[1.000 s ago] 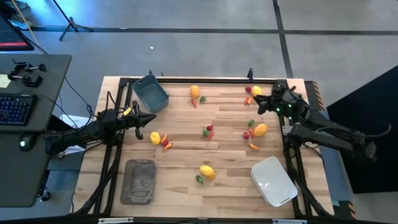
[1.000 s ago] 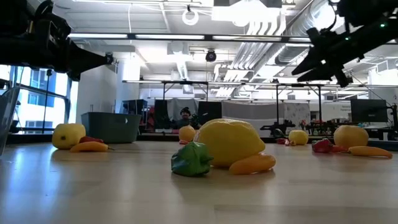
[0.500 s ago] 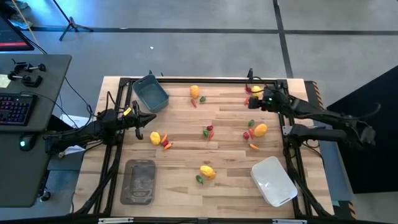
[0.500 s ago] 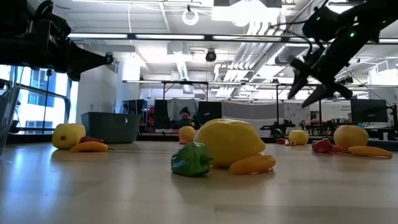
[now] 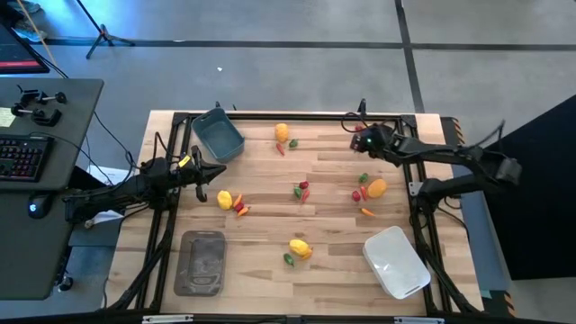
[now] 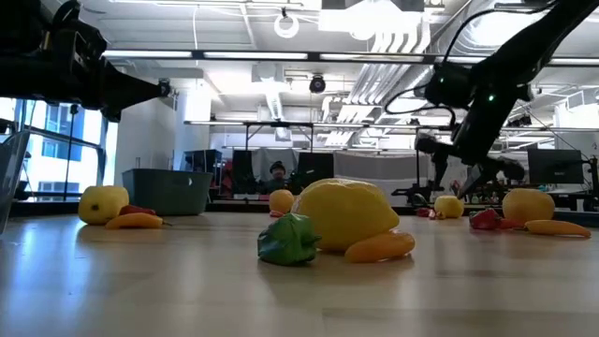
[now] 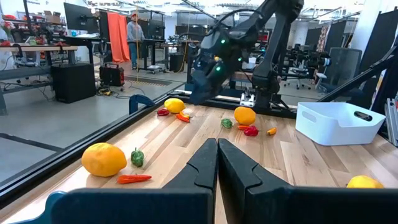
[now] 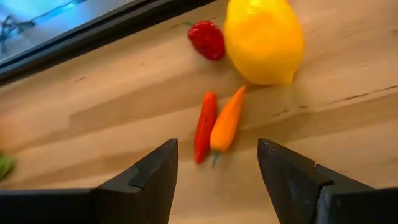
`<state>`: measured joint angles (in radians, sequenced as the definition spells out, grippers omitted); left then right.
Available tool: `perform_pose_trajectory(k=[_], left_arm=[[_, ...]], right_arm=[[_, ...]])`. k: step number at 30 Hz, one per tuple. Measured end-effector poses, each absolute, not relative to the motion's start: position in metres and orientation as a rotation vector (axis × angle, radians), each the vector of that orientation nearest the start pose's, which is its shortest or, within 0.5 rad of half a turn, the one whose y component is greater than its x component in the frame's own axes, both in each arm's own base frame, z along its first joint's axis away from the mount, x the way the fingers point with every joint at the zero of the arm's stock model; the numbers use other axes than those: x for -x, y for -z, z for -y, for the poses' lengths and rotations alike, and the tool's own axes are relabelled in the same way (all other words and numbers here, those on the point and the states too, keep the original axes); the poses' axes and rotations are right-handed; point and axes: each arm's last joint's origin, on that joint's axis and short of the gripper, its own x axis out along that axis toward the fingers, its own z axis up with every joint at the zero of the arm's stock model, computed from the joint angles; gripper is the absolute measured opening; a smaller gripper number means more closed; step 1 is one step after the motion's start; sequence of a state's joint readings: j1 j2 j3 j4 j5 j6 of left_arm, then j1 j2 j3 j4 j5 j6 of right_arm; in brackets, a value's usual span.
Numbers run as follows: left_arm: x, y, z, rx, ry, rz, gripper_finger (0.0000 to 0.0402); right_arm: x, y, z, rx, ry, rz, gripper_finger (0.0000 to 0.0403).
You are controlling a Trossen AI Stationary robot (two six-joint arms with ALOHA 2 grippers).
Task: Sort produce into baskets
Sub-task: Put the light orange chilli pepper into the white bin
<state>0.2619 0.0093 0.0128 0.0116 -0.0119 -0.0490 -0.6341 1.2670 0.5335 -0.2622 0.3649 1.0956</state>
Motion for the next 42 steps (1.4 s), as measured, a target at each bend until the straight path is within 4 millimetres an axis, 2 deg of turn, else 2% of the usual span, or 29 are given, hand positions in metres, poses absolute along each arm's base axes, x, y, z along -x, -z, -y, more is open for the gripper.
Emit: perform_pose_trajectory(k=[9,16,24,29,34,42], left_arm=[[-0.094,-0.168,-0.026,0.047,-0.274,0.022,0.0000],[-0.094,-0.168,-0.026,0.047,-0.274,0.022,0.0000],[-0.094,-0.168,-0.026,0.047,-0.274,0.022,0.0000],[-0.094,-0.168,-0.026,0.047,-0.274,0.021,0.0000],[-0.094,-0.168,-0.026,0.047,-0.274,0.022,0.0000],[-0.094,-0.168,-0.026,0.047,-0.273,0.022,0.0000]], right_arm=[[-0.168,-0.134,0.149,-1.057,1.460,-0.483,0.0201],[-0.172,-0.122,0.154,-1.062,1.468,-0.494,0.0148],[-0.173,-0.121,0.155,-1.047,1.416,-0.538,0.0091],[-0.176,-0.128,0.155,-1.028,1.344,-0.660,0.0050],[-0.180,-0.146,0.158,-0.949,1.277,-0.822,0.0014],[-0.191,-0.176,0.164,-0.870,1.112,-0.982,0.0001]])
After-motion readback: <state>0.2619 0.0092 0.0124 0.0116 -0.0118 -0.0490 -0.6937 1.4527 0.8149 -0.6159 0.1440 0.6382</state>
